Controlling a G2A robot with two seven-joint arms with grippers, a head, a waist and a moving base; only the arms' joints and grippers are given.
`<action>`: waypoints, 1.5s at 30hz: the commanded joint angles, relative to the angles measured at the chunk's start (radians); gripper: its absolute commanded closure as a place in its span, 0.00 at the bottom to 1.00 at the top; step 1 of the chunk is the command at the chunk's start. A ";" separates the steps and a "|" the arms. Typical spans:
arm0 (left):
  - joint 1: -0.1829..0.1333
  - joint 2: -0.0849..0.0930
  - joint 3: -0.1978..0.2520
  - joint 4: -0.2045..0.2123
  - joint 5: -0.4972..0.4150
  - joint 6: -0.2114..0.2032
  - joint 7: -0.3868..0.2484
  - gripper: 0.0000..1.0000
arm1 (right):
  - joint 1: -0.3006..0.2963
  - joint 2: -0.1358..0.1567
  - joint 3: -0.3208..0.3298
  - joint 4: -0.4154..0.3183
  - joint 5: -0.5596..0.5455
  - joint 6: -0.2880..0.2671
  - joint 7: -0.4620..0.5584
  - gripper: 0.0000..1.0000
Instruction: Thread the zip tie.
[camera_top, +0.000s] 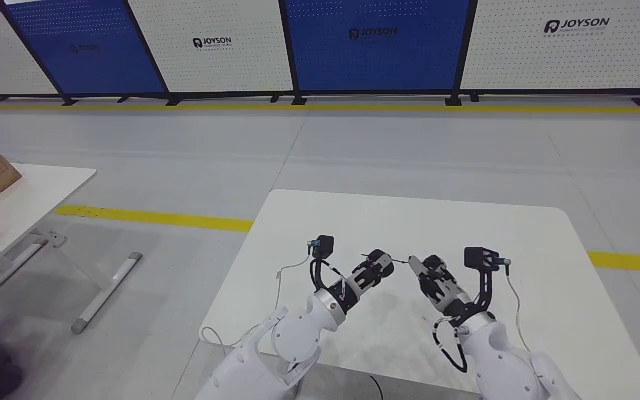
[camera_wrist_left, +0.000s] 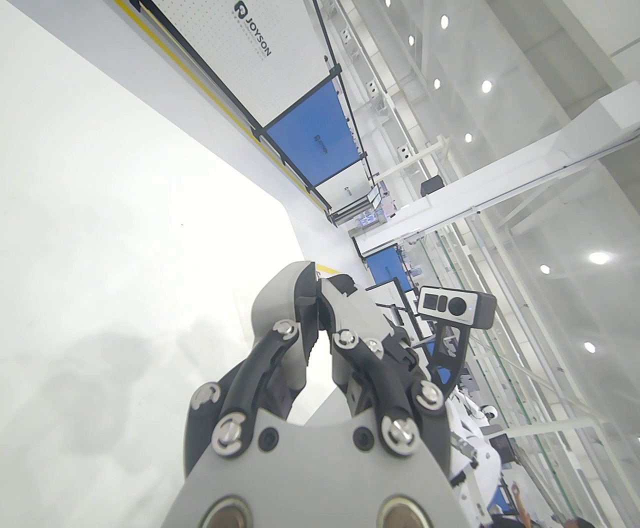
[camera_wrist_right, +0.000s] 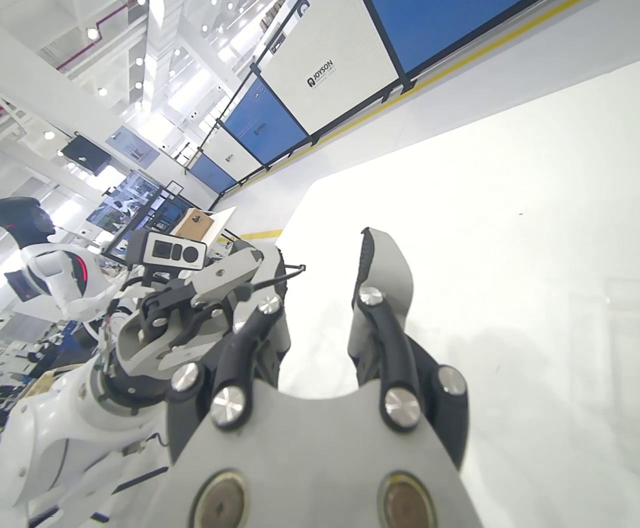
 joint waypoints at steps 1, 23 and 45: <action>0.000 0.000 0.000 0.000 0.000 0.000 0.000 1.00 | -0.007 0.001 0.004 -0.004 -0.004 -0.006 -0.001 0.80; 0.000 -0.001 0.011 0.004 0.012 -0.014 -0.007 1.00 | -0.001 -0.003 0.010 0.001 -0.012 -0.037 0.033 1.00; -0.005 -0.004 0.005 0.008 0.041 0.003 -0.007 0.59 | 0.017 -0.010 0.006 0.012 0.001 -0.025 0.042 1.00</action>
